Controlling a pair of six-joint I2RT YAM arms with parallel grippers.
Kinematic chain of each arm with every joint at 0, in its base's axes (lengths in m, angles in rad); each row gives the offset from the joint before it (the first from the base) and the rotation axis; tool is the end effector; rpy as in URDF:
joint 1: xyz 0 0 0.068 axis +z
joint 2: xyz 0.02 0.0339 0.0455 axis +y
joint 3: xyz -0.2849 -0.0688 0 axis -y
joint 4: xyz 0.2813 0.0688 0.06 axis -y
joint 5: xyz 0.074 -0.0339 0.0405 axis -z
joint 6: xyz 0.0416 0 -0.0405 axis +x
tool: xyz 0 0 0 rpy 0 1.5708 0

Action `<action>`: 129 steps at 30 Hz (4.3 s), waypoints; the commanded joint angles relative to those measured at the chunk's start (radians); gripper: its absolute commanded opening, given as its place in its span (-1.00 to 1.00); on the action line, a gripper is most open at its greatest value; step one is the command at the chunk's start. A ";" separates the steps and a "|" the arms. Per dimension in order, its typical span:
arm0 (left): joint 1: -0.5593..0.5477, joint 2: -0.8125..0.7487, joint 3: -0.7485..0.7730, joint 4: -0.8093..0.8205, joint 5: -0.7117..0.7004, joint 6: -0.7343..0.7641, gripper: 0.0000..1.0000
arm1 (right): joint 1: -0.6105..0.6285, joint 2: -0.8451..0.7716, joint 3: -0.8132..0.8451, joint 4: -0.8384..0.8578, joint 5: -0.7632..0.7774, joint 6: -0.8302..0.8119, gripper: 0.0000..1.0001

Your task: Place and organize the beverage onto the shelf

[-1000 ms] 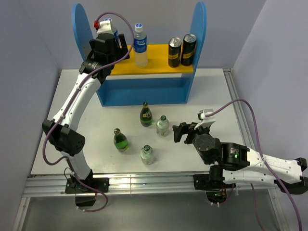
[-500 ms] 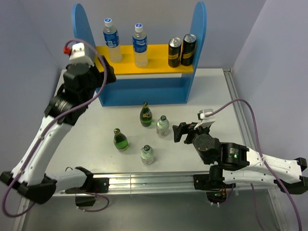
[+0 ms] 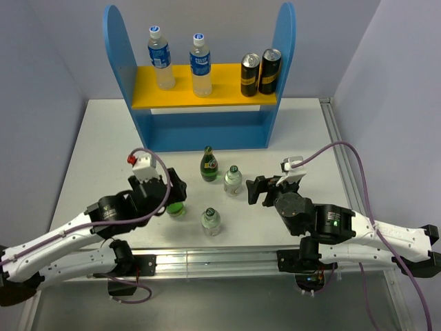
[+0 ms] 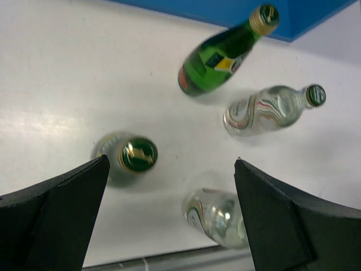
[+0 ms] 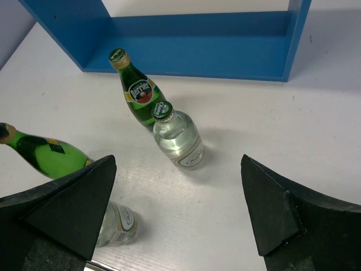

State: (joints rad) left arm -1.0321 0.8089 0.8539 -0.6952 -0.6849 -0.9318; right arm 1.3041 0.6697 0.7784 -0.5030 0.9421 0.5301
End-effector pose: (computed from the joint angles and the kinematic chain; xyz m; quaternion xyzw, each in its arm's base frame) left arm 0.1181 -0.1463 0.3279 -0.1067 0.8503 -0.1809 0.4826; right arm 0.0748 0.1461 0.3427 -0.0466 0.7815 0.1629 0.6004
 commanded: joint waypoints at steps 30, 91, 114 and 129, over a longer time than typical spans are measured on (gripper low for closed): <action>-0.227 0.303 -0.259 0.040 -0.252 -0.647 0.96 | 0.009 -0.002 -0.013 0.004 0.018 0.024 0.96; 0.242 0.535 -0.219 0.816 -0.174 0.152 -1.00 | 0.009 -0.024 -0.103 0.012 0.003 0.082 0.96; 0.521 0.748 0.008 1.106 0.056 0.337 -1.00 | 0.009 -0.001 -0.091 0.006 0.044 0.079 0.96; 0.633 1.018 0.292 1.079 0.099 0.386 -1.00 | 0.007 -0.001 -0.102 0.021 0.073 0.071 0.96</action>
State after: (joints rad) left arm -0.4080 1.8435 1.0481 0.2562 -0.5621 -0.5789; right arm 1.3048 0.6823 0.6804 -0.5026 0.9672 0.5941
